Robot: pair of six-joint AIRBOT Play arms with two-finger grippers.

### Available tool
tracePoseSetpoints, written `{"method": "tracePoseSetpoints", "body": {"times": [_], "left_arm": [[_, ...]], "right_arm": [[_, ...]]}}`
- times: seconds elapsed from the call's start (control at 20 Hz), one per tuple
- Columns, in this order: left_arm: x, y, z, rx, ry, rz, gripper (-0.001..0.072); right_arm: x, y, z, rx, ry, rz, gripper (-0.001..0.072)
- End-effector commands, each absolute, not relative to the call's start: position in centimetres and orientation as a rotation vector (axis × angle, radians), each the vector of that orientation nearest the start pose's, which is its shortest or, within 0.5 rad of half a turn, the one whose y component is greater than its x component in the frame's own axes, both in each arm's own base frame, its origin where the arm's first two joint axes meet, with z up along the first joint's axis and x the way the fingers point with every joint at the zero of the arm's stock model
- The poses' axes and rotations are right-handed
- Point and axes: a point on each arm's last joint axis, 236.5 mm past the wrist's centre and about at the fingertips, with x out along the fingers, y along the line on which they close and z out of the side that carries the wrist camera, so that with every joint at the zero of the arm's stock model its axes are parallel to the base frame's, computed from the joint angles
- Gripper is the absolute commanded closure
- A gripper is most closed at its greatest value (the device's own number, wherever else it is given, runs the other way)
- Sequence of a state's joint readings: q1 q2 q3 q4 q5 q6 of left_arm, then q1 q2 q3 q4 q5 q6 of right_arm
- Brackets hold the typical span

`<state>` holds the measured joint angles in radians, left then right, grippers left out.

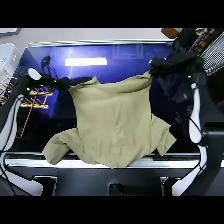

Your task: Fold the clothes and pants, and hang the long-sleeved shirts on hangers.

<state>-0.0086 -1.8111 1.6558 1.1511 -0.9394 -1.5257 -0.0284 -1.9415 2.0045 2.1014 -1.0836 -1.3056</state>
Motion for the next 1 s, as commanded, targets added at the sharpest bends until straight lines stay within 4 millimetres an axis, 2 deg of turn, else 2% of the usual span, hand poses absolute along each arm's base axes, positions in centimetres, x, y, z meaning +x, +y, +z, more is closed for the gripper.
{"method": "tracePoseSetpoints", "body": {"times": [0.0,0.15,0.2,0.25,0.3,0.35,0.4,0.45,0.5,0.55,0.6,0.65,0.7,0.75,0.8,0.9,0.95], "left_arm": [[56.1,-9.1,-5.8,-0.377,1.106,-0.188,0.068],[57.4,-7.9,-4.1,-0.383,1.058,-0.175,0.0679],[57.8,-7.4,-3.3,-0.386,1.042,-0.172,0.0634],[58.2,-6.9,-2.5,-0.397,1.031,-0.165,0.0536],[58.4,-6.5,-1.6,-0.406,1.028,-0.163,0.0406],[58.1,-6.1,-0.7,-0.404,1.041,-0.171,0.0283],[57.6,-5.6,0.4,-0.402,1.064,-0.179,0.0241],[56.6,-5.0,1.4,-0.395,1.094,-0.189,0.0236],[55.2,-4.3,2.4,-0.38,1.133,-0.205,0.0197],[53.5,-3.3,3.2,-0.359,1.177,-0.22,0.0157],[51.7,-2.4,3.9,-0.348,1.221,-0.223,0.0157],[50.0,-1.7,4.7,-0.348,1.265,-0.231,0.0155],[49.1,-1.3,5.8,-0.416,1.272,-0.226,0.0155],[48.1,-0.9,6.7,-0.448,1.267,-0.236,0.0153],[46.9,-0.4,6.9,-0.45,1.273,-0.224,0.0152],[42.9,-0.4,6.0,-0.487,1.326,-0.204,0.0151],[40.3,-1.1,4.9,-0.516,1.367,-0.195,0.0106]], "right_arm": [[62.0,9.1,-1.7,0.769,1.044,0.091,0.0681],[63.7,8.4,-0.1,0.784,0.947,0.077,0.0678],[63.8,8.3,0.4,0.795,0.935,0.075,0.0627],[63.7,8.4,0.8,0.799,0.935,0.076,0.0534],[63.3,8.5,1.4,0.793,0.944,0.085,0.0436],[62.7,8.7,2.1,0.761,0.956,0.106,0.0375],[61.7,8.7,3.2,0.703,0.971,0.139,0.0343],[60.4,8.7,4.3,0.647,0.999,0.178,0.0305],[58.5,8.4,5.4,0.587,1.042,0.219,0.0222],[56.4,7.7,6.5,0.521,1.09,0.26,0.0213],[54.4,6.8,7.4,0.471,1.133,0.285,0.0225],[52.4,6.0,8.3,0.435,1.175,0.309,0.027],[50.1,5.3,9.1,0.413,1.235,0.329,0.0322],[47.9,4.6,9.7,0.412,1.294,0.334,0.0324],[46.3,4.3,10.2,0.415,1.333,0.335,0.0318],[44.6,4.4,10.6,0.429,1.324,0.328,0.018],[42.8,5.0,10.0,0.445,1.359,0.338,0.0149]]}}
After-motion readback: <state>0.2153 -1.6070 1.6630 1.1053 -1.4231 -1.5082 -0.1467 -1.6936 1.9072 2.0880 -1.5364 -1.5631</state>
